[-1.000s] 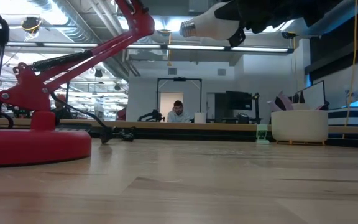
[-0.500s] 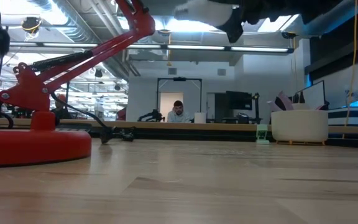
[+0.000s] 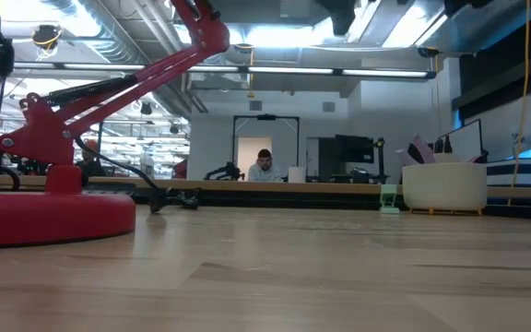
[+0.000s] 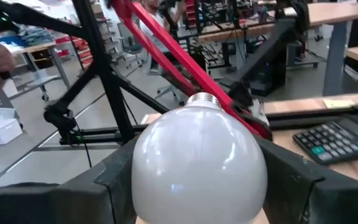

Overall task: Screw lightbulb
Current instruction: Insert the light bulb into the orange desk lamp

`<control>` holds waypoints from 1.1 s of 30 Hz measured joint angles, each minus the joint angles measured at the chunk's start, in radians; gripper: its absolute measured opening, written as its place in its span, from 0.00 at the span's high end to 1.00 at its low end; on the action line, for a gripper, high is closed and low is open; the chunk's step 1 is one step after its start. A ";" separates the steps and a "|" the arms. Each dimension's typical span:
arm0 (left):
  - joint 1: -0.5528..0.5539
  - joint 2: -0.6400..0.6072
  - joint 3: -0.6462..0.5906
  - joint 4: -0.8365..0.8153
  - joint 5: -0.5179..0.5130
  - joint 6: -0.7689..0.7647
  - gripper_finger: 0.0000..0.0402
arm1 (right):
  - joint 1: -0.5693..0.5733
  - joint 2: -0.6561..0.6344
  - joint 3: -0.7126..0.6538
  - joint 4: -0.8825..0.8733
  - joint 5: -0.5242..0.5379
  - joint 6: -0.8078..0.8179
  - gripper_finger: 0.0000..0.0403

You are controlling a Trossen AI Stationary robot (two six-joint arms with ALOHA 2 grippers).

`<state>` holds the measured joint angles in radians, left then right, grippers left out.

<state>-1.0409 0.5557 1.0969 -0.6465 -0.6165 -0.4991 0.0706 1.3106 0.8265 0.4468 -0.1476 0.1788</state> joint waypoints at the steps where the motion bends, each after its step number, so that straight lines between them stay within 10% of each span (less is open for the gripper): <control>1: 0.000 0.001 0.000 0.023 0.000 0.025 0.04 | 0.009 0.000 0.014 -0.010 0.010 -0.003 0.38; 33: 0.002 0.243 0.001 0.405 -0.125 0.387 0.04 | 0.068 0.000 0.112 -0.116 0.081 -0.076 0.38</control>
<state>-1.0392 0.7986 1.0981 -0.2413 -0.7414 -0.1123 0.1390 1.3106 0.9386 0.3309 -0.0669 0.1025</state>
